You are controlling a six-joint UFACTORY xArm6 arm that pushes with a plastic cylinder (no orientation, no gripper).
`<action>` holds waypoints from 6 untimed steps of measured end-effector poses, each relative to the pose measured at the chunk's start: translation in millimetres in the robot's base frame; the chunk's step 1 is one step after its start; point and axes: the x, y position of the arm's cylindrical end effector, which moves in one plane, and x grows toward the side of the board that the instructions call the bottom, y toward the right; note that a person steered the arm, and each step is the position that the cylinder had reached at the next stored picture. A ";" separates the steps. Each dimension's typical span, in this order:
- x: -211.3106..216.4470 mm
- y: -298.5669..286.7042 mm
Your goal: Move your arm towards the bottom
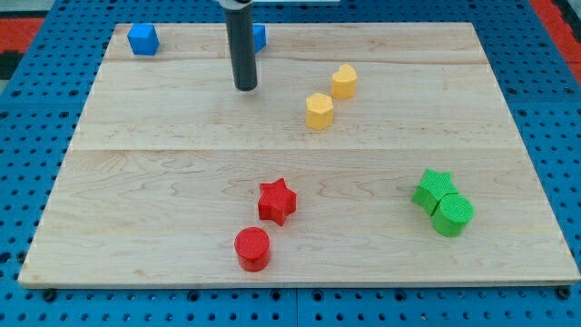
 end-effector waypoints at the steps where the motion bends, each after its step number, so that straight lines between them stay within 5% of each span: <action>1: 5.8 -0.1; 4: 65.1 -21.7; 6: 157.6 -7.8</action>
